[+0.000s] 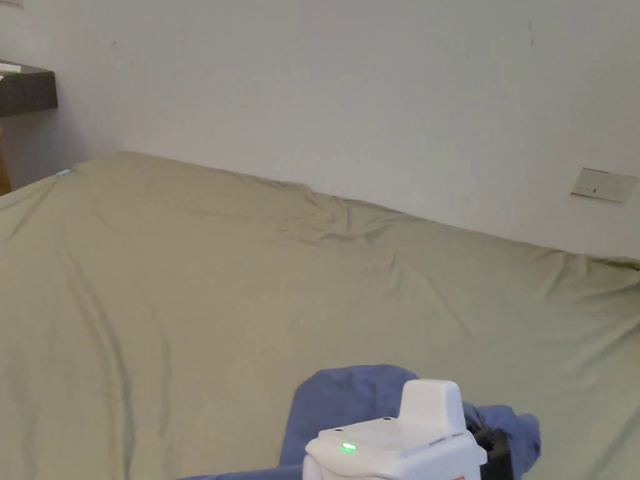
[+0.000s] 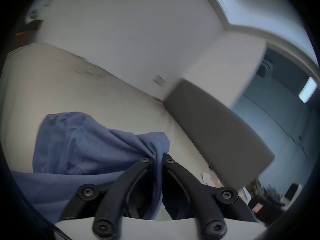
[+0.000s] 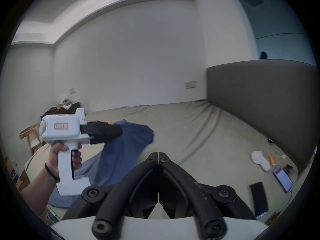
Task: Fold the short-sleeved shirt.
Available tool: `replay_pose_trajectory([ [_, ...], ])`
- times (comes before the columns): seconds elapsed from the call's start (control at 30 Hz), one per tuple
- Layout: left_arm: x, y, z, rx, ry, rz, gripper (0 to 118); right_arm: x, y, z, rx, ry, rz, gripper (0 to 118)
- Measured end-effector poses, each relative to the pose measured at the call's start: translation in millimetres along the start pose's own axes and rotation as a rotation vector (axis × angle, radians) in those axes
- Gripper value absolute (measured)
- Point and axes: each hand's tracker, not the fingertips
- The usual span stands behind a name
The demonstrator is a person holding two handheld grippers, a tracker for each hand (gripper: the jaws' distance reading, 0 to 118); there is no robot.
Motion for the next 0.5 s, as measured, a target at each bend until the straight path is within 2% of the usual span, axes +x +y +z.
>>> replay_pose_trajectory([
  [0.17,54,-71,-59,-0.219,-0.046,-0.088,9,36,-13,20,-0.017,-0.081,-0.08,1],
  [0.33,50,-137,-90,-0.417,0.006,-0.108,9,49,-27,23,-0.058,-0.088,-0.089,1],
  [0.43,35,-159,-95,-0.474,0.087,-0.088,33,49,-32,20,-0.074,-0.064,-0.092,1],
  [0.47,31,-163,-93,-0.493,0.118,-0.084,33,47,-32,18,-0.076,-0.05,-0.09,1],
  [0.5,29,-159,-80,-0.432,0.062,-0.089,60,44,-32,16,-0.078,-0.034,-0.089,1],
])
